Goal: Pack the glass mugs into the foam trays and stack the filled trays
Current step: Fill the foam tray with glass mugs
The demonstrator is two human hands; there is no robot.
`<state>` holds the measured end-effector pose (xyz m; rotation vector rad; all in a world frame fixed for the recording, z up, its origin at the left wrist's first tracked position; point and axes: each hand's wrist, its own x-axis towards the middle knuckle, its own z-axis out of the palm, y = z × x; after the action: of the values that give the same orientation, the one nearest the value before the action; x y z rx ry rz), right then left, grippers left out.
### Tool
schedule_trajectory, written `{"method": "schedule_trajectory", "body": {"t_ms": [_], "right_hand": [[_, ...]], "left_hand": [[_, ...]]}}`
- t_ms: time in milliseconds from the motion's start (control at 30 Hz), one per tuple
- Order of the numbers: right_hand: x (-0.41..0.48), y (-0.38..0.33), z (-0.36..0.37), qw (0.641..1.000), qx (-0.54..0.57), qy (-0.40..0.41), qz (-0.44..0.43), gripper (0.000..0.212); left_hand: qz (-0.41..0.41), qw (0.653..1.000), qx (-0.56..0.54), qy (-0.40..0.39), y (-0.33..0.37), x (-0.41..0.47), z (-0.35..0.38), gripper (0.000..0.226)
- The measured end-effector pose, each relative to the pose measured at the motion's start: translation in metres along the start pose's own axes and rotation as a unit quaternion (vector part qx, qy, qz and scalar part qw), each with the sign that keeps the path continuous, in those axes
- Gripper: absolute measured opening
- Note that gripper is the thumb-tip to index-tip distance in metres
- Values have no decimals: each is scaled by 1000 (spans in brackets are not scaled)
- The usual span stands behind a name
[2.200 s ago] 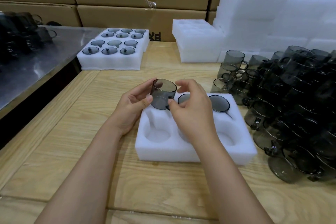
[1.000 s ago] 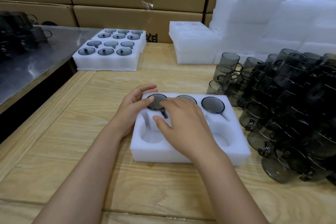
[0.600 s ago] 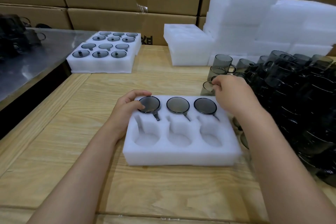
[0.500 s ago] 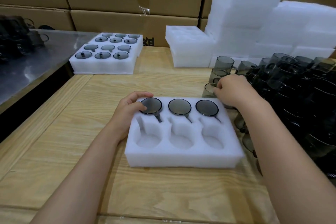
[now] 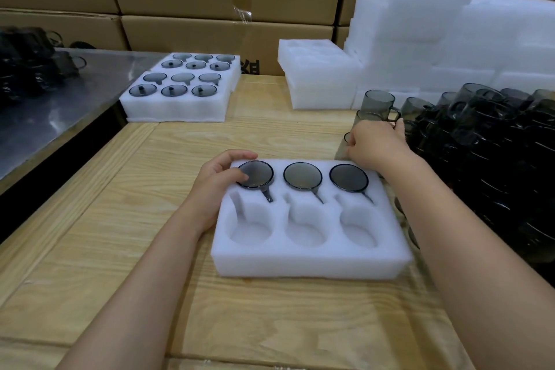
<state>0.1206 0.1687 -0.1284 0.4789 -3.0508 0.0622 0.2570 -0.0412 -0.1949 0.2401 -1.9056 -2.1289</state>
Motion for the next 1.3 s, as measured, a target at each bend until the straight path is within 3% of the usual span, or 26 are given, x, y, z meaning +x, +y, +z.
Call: {"method": "schedule_trajectory", "body": {"t_ms": [100, 233, 400, 500, 633, 700, 767, 833, 967, 1067, 1167, 1300], "right_hand": [[-13, -5, -14, 996, 65, 52, -31, 22], [-43, -22, -34, 960, 191, 116, -170, 11], [-74, -59, -41, 914, 264, 62, -303, 4], [-81, -73, -31, 898, 273, 28, -345, 8], [-80, -80, -18, 887, 330, 32, -321, 13], [-83, -84, -12, 878, 383, 29, -287, 35], [-88, -90, -7, 870, 428, 23, -242, 69], [-91, -94, 0, 860, 460, 30, -217, 85], [-92, -93, 5, 864, 462, 83, -180, 63], [-98, -87, 4, 859, 476, 108, -153, 42], [-107, -80, 0, 848, 494, 87, -171, 23], [-119, -81, 4, 857, 472, 29, -205, 23]], "left_hand": [[3, 1000, 0, -5, 1, -1, 0, 37], [13, 998, -37, -39, -1, -2, -3, 31], [34, 991, -57, -115, -4, -3, -5, 75], [38, 983, -90, -157, -4, -3, -7, 60], [45, 979, -109, -166, -4, -1, -10, 61], [39, 984, -94, -149, -3, 0, -10, 81], [35, 987, -81, -133, -2, 0, -9, 107], [44, 989, -59, -131, -2, -1, -8, 114], [38, 987, -31, -152, 1, -4, -8, 102], [-2, 986, -83, -147, 3, -4, -7, 113], [-34, 976, -158, -146, 6, -4, -8, 103], [-48, 980, -153, -118, 10, -4, -8, 108]]}}
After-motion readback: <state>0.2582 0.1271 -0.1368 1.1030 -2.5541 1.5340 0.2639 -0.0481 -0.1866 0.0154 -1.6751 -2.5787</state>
